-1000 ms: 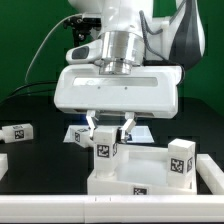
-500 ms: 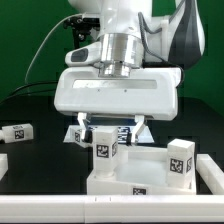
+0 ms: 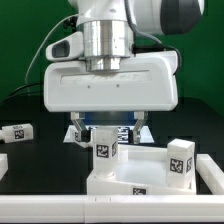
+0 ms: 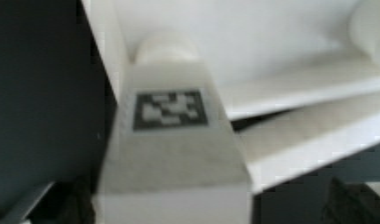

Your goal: Assemble square table

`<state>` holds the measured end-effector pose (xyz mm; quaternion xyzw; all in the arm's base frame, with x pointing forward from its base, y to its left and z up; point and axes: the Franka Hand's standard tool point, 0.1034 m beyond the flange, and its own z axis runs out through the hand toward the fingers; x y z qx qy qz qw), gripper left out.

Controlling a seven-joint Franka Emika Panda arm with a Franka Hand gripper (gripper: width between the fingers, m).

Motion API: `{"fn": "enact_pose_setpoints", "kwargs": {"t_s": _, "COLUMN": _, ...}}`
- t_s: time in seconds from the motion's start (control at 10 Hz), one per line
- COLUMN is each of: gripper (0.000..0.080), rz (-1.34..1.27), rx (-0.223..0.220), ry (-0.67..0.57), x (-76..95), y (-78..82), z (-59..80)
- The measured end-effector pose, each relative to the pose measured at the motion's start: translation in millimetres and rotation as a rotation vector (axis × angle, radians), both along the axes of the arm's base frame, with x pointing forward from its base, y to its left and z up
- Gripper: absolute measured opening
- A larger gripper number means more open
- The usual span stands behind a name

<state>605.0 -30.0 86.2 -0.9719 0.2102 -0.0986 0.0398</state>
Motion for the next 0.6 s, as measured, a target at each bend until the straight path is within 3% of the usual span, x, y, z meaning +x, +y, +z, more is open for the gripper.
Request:
{"fn": "enact_pose_setpoints", "kwargs": {"t_s": 0.2, "gripper": 0.0649, "rz": -0.009, "rx": 0.071, "ry": 0.124, "x": -1.9, "y": -2.8, "z": 0.2}}
{"fn": "enact_pose_setpoints", "kwargs": {"t_s": 0.3, "gripper": 0.0649, "rz": -0.05, "rx": 0.084, "ry": 0.134, "x": 0.3, "y": -2.4, "z": 0.8}}
{"fn": "enact_pose_setpoints", "kwargs": {"t_s": 0.5, "gripper": 0.04, "rz": -0.058, "rx": 0.084, "ry": 0.134, "x": -0.2, "y": -2.7, "z": 0.1}}
{"fn": "enact_pose_setpoints", "kwargs": {"t_s": 0.6, "gripper": 0.04, "rz": -0.063, "rx": 0.084, "ry": 0.134, "x": -0.2, "y": -2.8, "z": 0.0}}
